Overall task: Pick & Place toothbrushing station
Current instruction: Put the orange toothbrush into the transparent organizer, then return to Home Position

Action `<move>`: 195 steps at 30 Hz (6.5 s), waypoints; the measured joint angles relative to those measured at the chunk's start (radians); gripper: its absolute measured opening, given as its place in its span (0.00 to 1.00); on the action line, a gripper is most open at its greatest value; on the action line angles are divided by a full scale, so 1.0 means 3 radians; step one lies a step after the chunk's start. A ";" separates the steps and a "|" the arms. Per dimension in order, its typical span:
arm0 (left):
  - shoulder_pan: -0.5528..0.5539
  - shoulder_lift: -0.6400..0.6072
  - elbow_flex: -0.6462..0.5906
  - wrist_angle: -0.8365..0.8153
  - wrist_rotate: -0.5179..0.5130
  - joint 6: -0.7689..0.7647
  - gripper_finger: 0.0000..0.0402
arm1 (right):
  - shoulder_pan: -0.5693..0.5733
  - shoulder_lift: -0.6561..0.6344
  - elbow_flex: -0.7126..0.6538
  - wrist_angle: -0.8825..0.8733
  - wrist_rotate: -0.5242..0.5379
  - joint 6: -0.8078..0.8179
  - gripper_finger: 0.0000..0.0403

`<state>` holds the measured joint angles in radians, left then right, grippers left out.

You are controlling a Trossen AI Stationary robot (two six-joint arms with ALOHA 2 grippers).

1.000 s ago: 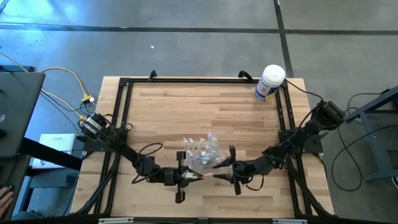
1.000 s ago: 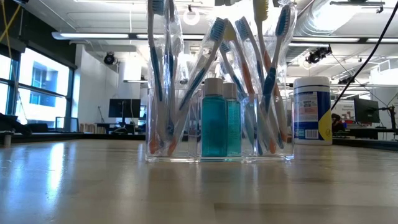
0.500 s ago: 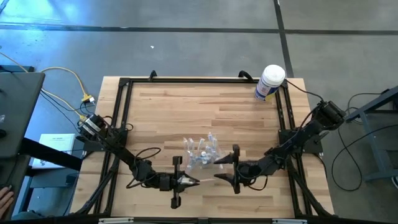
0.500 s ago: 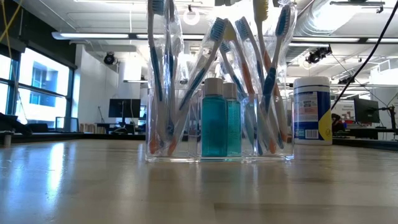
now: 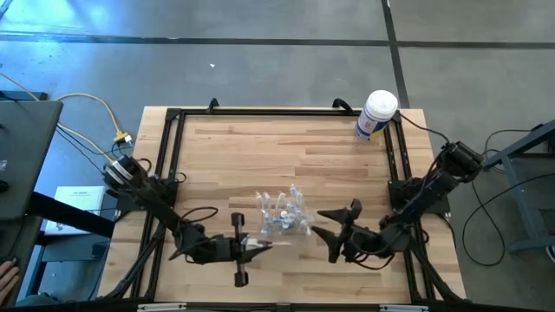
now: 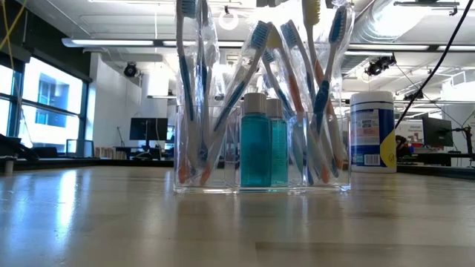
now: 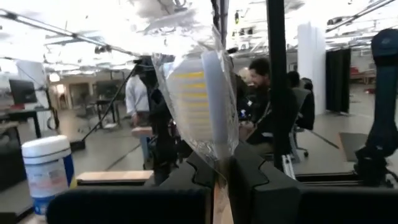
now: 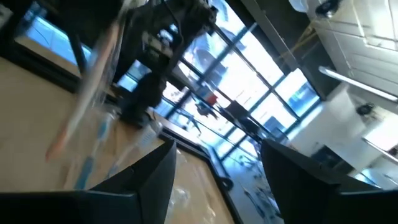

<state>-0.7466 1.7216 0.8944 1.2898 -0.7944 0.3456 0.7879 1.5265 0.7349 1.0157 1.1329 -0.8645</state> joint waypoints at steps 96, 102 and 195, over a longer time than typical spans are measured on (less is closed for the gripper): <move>0.0511 -0.0710 0.0112 -0.2978 -0.0253 -0.1808 0.35 | 0.0004 0.0005 0.0000 -0.0135 -0.0028 0.0286 0.56; 0.0357 -0.0864 0.0112 -0.2771 -0.0486 -0.1502 0.35 | 0.0004 0.0005 0.0000 -0.0136 -0.0023 0.0286 0.56; -0.1278 -0.5628 -0.2861 -0.4054 -0.1973 -0.1613 0.01 | -0.2054 -0.2576 -0.2422 -0.1032 -0.4216 0.2792 0.00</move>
<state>-1.1298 0.0330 0.0360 0.0737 -1.3862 -0.1381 0.1719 0.7536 0.0082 0.7061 -0.1319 -0.0269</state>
